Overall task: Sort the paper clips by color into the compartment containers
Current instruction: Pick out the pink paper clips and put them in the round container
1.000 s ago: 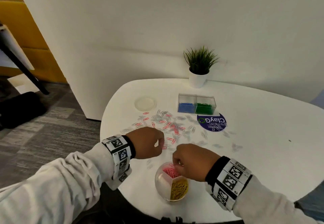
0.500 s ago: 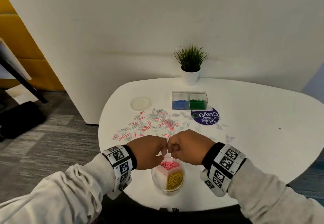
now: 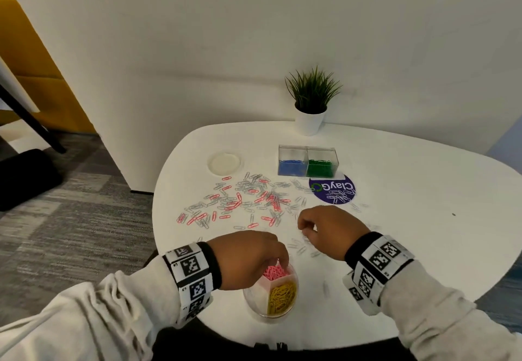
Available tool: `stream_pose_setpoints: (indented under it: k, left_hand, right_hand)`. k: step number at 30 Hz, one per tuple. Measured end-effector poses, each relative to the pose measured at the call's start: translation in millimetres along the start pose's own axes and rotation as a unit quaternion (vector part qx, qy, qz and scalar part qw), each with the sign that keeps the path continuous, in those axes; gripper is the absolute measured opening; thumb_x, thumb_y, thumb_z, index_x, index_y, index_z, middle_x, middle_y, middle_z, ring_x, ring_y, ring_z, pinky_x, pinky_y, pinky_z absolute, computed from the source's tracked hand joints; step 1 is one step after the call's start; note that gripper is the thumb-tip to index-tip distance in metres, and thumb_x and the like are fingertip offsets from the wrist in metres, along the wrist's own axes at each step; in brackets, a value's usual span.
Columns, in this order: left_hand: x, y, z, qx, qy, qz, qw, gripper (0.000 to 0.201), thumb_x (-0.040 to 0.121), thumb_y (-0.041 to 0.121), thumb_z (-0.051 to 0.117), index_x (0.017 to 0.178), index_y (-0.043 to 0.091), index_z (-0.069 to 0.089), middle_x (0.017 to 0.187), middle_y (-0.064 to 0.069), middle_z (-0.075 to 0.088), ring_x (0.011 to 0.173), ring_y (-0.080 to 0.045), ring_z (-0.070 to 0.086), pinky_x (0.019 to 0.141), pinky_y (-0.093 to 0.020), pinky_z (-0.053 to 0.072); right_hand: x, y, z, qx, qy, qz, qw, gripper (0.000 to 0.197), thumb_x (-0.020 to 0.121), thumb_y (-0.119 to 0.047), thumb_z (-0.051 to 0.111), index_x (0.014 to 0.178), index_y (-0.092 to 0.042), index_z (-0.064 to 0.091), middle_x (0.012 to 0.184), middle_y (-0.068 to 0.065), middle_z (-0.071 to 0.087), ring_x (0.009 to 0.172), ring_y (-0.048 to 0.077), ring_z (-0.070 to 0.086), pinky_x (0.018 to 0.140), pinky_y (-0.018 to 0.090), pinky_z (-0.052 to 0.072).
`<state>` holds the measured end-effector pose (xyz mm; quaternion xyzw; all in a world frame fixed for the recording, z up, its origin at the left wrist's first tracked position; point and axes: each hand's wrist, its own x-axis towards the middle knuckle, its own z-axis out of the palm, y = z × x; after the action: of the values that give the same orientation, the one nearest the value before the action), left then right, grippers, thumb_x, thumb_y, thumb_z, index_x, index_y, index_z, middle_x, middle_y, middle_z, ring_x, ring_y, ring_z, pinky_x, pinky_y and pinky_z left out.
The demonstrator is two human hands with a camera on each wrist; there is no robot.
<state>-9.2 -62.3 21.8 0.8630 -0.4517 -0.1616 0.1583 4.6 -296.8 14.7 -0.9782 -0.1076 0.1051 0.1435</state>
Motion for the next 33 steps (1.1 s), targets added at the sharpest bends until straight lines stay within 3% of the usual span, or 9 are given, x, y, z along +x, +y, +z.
stream_pose_setpoints:
  k: [6,9,12,15,18,23,28,33]
  left_hand:
    - [3,5,9,0.043,-0.01,0.056,0.997,0.035,0.098,0.017,0.049,0.127,0.031,0.064,0.128,0.009,0.064,0.113,-0.015,0.06,0.094,-0.029,0.048]
    - [2,1,4,0.011,0.016,0.053,0.998,0.034,0.097,0.019,0.049,0.124,0.033,0.065,0.125,0.012,0.066,0.11,-0.011,0.061,0.092,-0.025,0.047]
    - [0,-21,-4,-0.022,0.091,-0.02,0.995,0.026,0.097,0.023,0.051,0.114,0.033,0.068,0.113,0.013,0.067,0.099,-0.008,0.061,0.085,-0.026,0.05]
    - [5,-55,-10,0.029,0.138,-0.127,0.982,0.023,0.096,0.027,0.053,0.112,0.031,0.069,0.107,0.008,0.063,0.096,-0.014,0.06,0.082,-0.029,0.049]
    - [15,-83,-8,0.074,0.11,-0.206,0.97,0.022,0.095,0.034,0.055,0.112,0.031,0.068,0.107,0.006,0.059,0.101,-0.017,0.059,0.084,-0.03,0.048]
    - [34,-92,5,0.102,0.069,-0.217,0.968,0.028,0.094,0.048,0.056,0.111,0.029,0.068,0.105,0.005,0.057,0.101,-0.017,0.056,0.082,-0.029,0.046]
    - [46,-88,13,0.17,0.055,-0.206,0.962,0.029,0.097,0.039,0.05,0.107,0.02,0.07,0.106,-0.002,0.059,0.103,-0.025,0.057,0.078,-0.034,0.05]
    - [47,-88,20,0.189,0.052,-0.215,0.957,0.024,0.097,0.028,0.043,0.104,0.014,0.062,0.104,-0.004,0.056,0.097,-0.027,0.056,0.069,-0.035,0.047]
  right_hand:
    - [52,-20,14,-0.043,-0.019,-0.045,0.998,0.022,0.099,-0.032,0.05,0.117,-0.034,0.063,0.117,-0.004,0.056,0.105,0.02,0.058,0.09,0.033,0.047]
    - [79,-27,18,-0.071,-0.04,-0.062,0.995,0.03,0.098,-0.029,0.053,0.127,-0.033,0.06,0.127,-0.004,0.051,0.115,0.021,0.055,0.095,0.032,0.044]
    - [90,-31,22,-0.071,-0.047,-0.054,0.995,0.026,0.093,-0.025,0.062,0.12,-0.027,0.062,0.128,-0.006,0.057,0.117,0.02,0.056,0.094,0.033,0.045]
    - [90,-31,28,-0.092,-0.027,-0.08,0.992,0.015,0.095,-0.027,0.058,0.107,-0.028,0.068,0.114,-0.003,0.058,0.103,0.023,0.059,0.082,0.033,0.048]
    - [90,-26,34,-0.109,-0.022,-0.112,0.987,0.02,0.097,-0.027,0.052,0.104,-0.027,0.07,0.108,0.0,0.055,0.096,0.024,0.058,0.073,0.032,0.046]
    - [91,-27,40,-0.154,-0.028,-0.118,0.981,0.019,0.095,-0.025,0.051,0.106,-0.015,0.063,0.113,0.007,0.054,0.092,0.028,0.059,0.068,0.033,0.043]
    - [95,-26,38,-0.163,-0.048,-0.093,0.981,0.027,0.088,-0.032,0.058,0.107,-0.013,0.061,0.114,0.007,0.054,0.093,0.028,0.06,0.066,0.031,0.039]
    - [85,-21,24,-0.129,-0.06,-0.072,0.987,0.021,0.088,-0.036,0.058,0.099,-0.018,0.059,0.108,0.005,0.053,0.086,0.024,0.058,0.071,0.035,0.049]
